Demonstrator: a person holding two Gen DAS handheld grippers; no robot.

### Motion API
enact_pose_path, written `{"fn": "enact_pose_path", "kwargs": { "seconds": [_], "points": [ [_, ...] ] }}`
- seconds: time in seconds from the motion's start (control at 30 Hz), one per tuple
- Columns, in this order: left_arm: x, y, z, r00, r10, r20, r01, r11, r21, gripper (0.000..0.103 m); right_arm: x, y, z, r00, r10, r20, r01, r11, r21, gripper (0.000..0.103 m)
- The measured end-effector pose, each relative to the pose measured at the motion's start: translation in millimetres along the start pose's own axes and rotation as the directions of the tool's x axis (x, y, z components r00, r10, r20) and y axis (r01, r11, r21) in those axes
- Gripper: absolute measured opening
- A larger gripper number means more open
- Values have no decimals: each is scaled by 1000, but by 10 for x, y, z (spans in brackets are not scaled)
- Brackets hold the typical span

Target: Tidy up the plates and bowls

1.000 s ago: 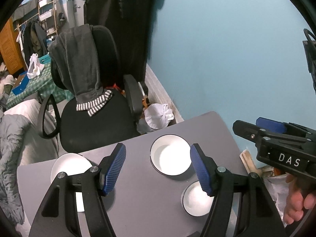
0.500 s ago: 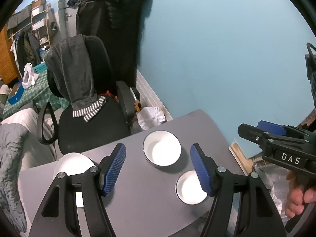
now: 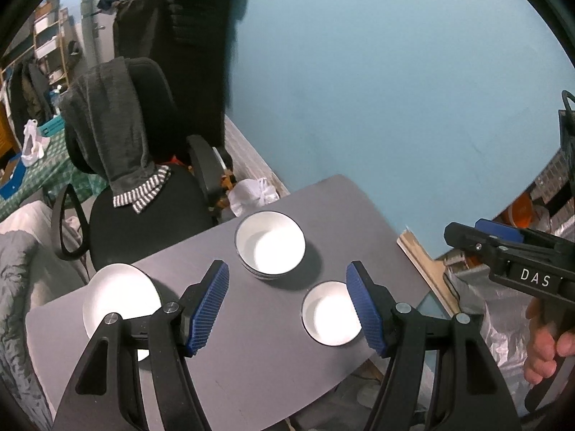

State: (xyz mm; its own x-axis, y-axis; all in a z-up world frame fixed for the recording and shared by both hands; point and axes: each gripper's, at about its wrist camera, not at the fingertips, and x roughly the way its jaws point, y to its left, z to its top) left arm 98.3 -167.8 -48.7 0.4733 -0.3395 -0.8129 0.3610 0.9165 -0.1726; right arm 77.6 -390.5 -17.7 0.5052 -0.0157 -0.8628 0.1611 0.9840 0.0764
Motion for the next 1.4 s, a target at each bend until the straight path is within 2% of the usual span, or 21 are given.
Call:
{"fn": "enact_pose_path", "kwargs": {
  "seconds": [0.27, 0.8, 1.1, 1.4],
  "points": [
    [35, -124, -86, 1000, -16, -13, 17, 998, 68, 69, -55, -148, -168, 999, -22, -25, 23, 999, 27, 65],
    [287, -78, -149, 997, -20, -76, 26, 997, 74, 69, 82, -122, -248, 998, -19, -65, 21, 999, 30, 65],
    [727, -1, -314, 984, -53, -167, 58, 998, 27, 69, 518, -222, -328, 991, 11, -131, -4, 998, 59, 65],
    [1249, 19, -554, 971, -26, -237, 38, 998, 50, 69, 1123, -387, -533, 977, 41, -211, -22, 996, 90, 65]
  ]
}}
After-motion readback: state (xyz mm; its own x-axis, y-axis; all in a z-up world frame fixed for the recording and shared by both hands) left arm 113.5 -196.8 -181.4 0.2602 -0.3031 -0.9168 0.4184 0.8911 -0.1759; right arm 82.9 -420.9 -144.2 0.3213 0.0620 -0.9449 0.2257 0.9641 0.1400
